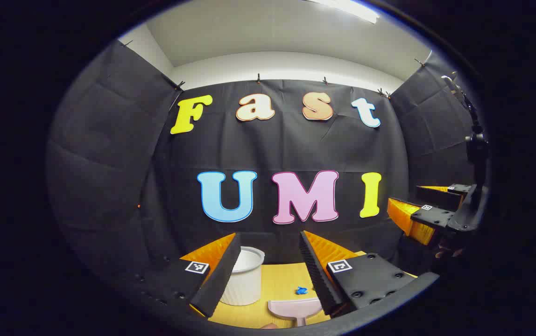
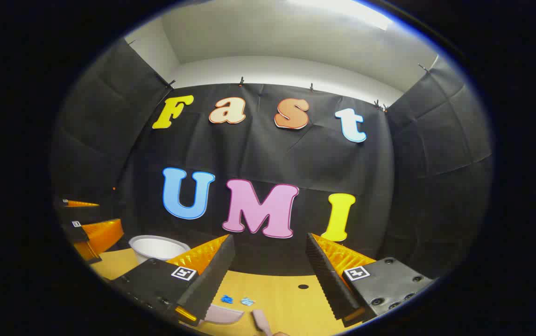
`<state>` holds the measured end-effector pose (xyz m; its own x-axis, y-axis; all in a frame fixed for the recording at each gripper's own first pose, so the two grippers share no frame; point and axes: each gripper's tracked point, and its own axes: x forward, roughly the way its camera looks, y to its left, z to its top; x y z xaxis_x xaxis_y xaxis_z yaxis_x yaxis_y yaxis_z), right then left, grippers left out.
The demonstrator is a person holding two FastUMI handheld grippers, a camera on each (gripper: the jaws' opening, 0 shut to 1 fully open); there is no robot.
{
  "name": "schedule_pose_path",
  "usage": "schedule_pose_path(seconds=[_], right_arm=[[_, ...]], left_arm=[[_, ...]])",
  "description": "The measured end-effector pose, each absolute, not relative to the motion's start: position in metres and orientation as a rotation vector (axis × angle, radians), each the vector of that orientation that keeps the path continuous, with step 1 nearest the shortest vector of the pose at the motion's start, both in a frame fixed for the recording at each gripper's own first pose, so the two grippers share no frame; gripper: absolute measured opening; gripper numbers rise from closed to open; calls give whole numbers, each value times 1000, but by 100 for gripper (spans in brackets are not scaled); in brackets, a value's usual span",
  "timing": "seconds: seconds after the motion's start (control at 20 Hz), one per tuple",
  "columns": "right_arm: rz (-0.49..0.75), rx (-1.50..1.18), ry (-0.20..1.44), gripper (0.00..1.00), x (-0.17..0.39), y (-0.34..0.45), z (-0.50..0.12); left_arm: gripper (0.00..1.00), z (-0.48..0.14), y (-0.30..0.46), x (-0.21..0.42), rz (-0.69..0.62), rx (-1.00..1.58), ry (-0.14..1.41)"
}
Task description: Pick up the small broom and dustpan from the desktop, sweep the trash into the dustpan with the broom, and then empty the trash into the garbage bin.
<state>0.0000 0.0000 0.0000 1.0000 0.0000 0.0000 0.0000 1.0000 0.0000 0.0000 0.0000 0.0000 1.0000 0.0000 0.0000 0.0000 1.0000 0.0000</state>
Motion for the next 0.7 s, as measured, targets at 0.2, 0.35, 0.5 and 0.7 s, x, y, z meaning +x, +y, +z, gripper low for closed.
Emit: schedule_pose_path(seconds=[0.2,0.35,0.5,0.7], right_arm=[[11,25,-11,96,2,10,3],[5,27,8,98,3,8,-3],[-4,50,0,98,1,5,3],[-19,93,-40,96,-1,-1,14]], left_arm=[[75,-7,-5,12,-17,-3,18],[75,-2,-7,17,-28,2,-1],[75,-10,-11,24,-39,1,16],[75,-4,-13,28,-37,-3,-2]])
